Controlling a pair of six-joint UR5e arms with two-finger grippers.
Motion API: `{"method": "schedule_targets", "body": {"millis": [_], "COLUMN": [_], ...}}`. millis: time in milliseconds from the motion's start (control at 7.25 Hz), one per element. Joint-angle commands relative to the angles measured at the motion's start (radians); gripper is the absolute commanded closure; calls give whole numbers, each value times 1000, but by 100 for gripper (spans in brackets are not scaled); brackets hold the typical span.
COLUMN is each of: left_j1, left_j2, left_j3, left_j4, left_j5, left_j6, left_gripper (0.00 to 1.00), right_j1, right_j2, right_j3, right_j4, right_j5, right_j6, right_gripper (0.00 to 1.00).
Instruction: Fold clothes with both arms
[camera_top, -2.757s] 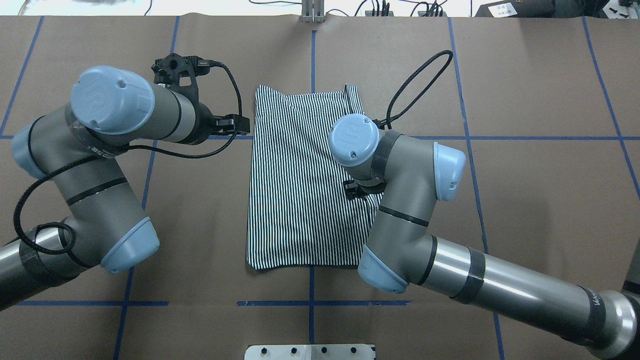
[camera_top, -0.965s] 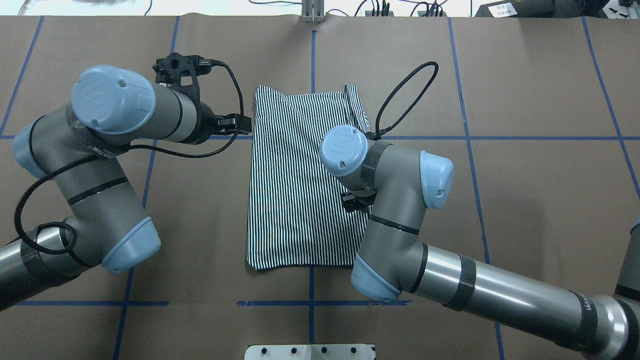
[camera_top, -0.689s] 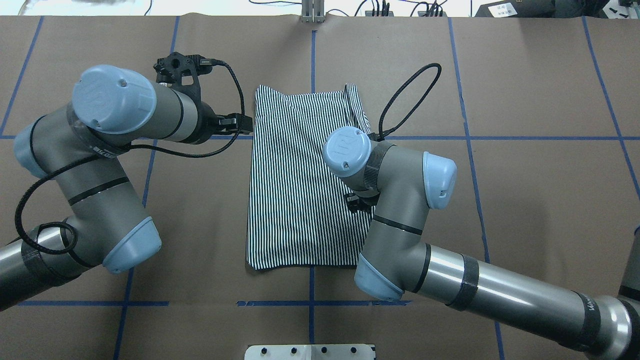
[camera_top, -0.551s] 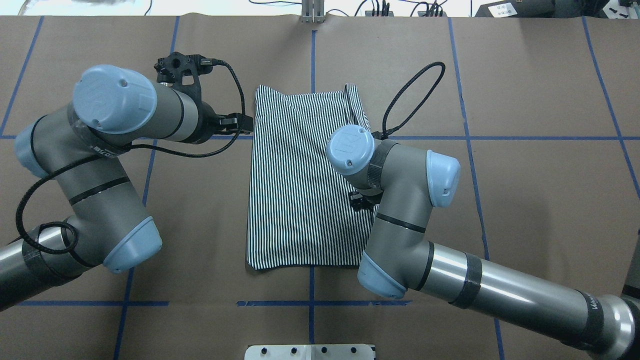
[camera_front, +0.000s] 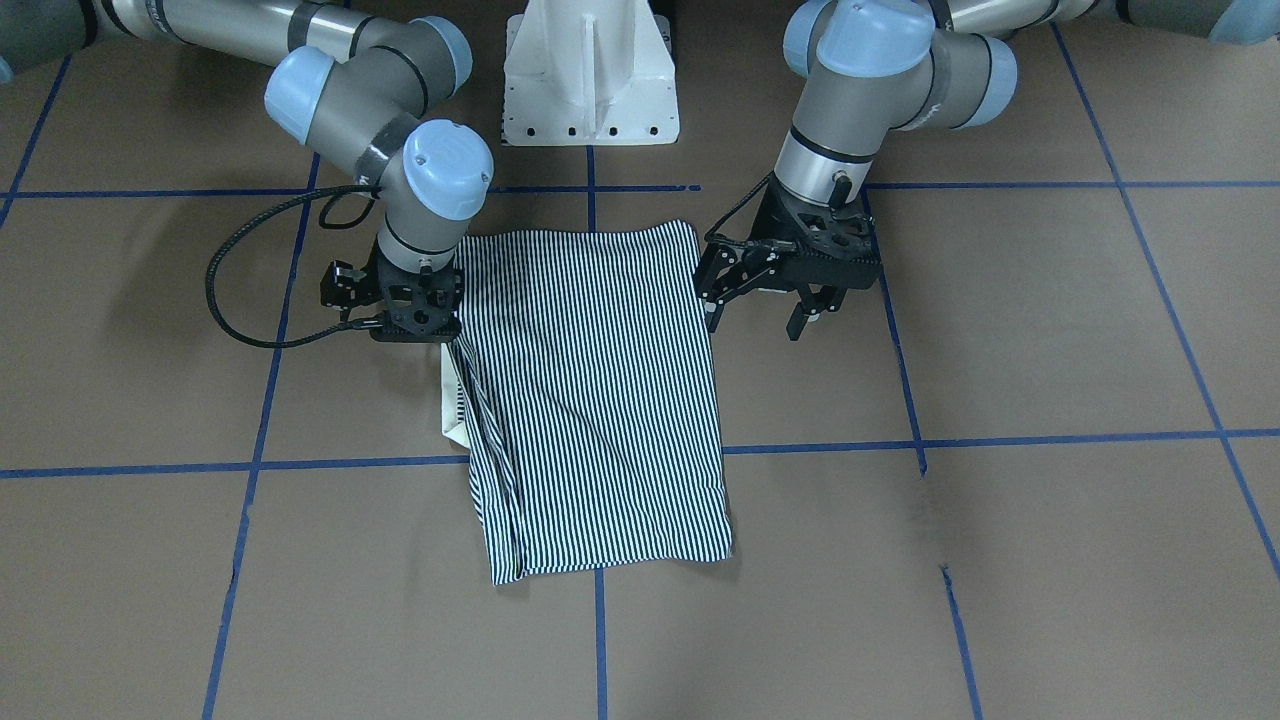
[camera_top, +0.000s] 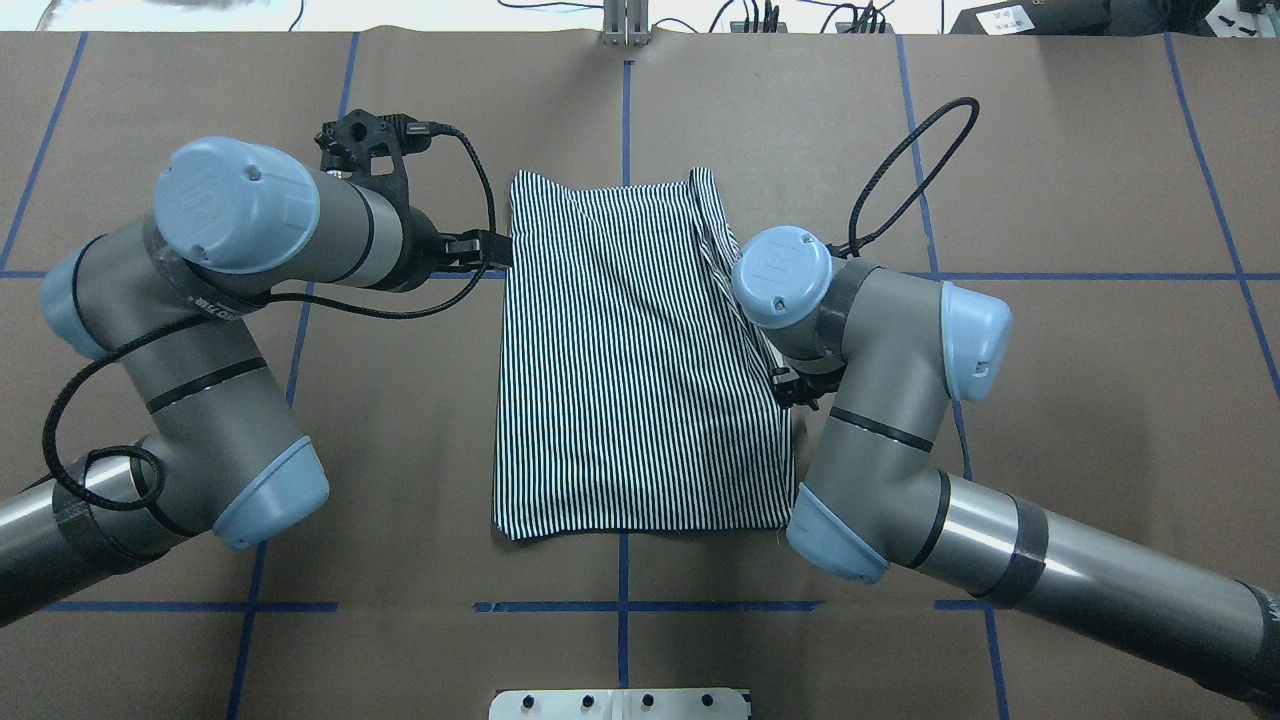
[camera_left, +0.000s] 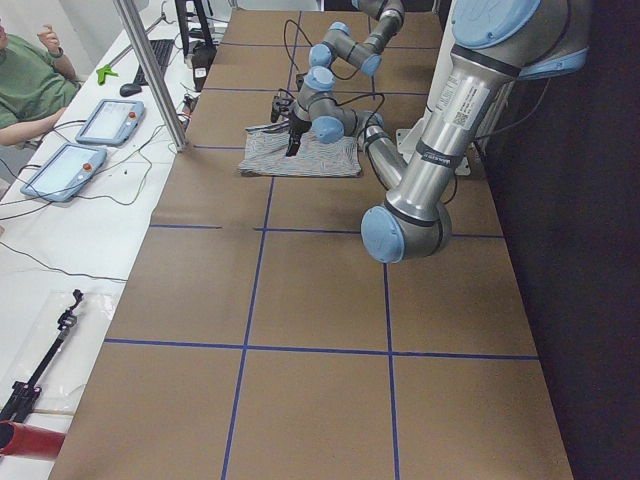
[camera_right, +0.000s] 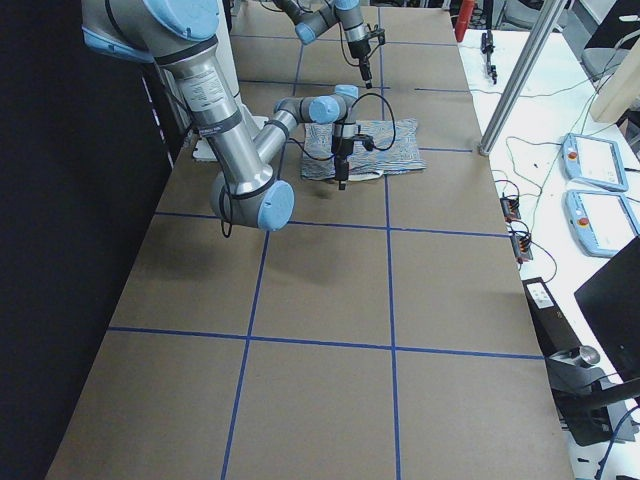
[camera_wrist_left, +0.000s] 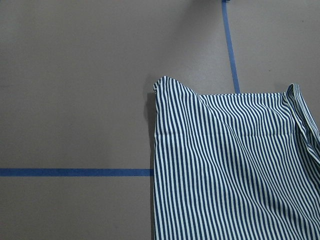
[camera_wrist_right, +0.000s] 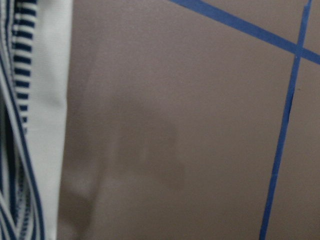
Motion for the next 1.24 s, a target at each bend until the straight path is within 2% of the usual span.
{"method": "schedule_targets", "body": {"millis": [0,138,276,414,551,689,1103], "left_j1": [1,0,-7,-22,-37,-54,-63], "left_j2": [1,8,12,14,41,72,92], "left_j3": [-10,-19,-20,-20,-29,-56,-59], "left_j4": [4,7,16,22,32,41,41], "left_j5": [-2,-3,-3,-2,-2,-2,-3], "left_j6": [3,12,18,61,87,142,152], "left_gripper": [0,0,0,0,0,0,0], "right_j1": [34,49,53,57,59,60,85], "right_j2": [38,78,97,150,236,293,294], "right_j3": [15,-7,-84,-221,-359,-444,-480], "right_j4": [6,73,229,382,434,471,482], "right_j5": [5,4,-1,-4,-16,-50,-59], "right_j6": [-13,-15,-13,-9,-9,-12,-61], "right_gripper": [0,0,0,0,0,0,0]}}
